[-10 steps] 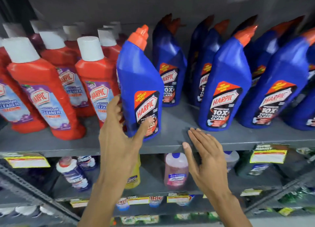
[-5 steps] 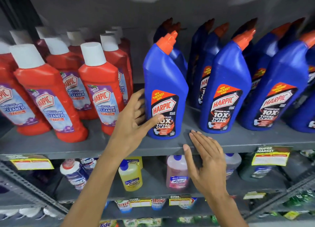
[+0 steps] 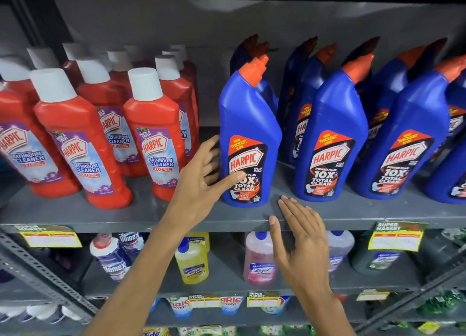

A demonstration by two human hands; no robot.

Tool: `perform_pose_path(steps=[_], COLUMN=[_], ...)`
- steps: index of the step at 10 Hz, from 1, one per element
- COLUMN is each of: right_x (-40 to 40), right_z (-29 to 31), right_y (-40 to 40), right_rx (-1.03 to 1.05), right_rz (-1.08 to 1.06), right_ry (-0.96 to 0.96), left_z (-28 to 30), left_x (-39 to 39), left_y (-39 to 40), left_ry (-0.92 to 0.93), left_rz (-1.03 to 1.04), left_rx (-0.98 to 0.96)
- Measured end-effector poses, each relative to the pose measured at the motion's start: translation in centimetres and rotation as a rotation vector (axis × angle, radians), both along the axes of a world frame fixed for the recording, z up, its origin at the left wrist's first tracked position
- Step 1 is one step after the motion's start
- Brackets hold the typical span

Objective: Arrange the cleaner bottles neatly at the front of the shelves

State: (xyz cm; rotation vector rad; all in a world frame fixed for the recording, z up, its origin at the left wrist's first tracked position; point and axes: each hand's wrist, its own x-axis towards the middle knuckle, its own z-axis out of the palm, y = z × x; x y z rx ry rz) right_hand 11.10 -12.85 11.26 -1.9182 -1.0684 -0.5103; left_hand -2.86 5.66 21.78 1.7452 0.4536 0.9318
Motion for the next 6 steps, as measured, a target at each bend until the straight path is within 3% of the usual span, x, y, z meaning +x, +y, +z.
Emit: perform_pose_path(steps=[4, 5, 6], right_x=[-0.5, -1.4, -3.6], right_z=[0.8, 2.2, 6.1], right_y=[0.0, -0.4, -1.4], right_rx=[-0.074, -0.139, -0.092], right_rz=[0.017, 0.002, 0.003], right_ry=[0.040, 0.100, 0.319], left_z=[-0.3, -0.9, -1.4], left_x=[0.0, -1.1, -3.8], left_y=[1.0, 0.0, -2.8], left_ry=[0.040, 0.040, 0.008], left_rz=[-0.038, 0.001, 0.081], left_rx=[-0.029, -0.042, 0.012])
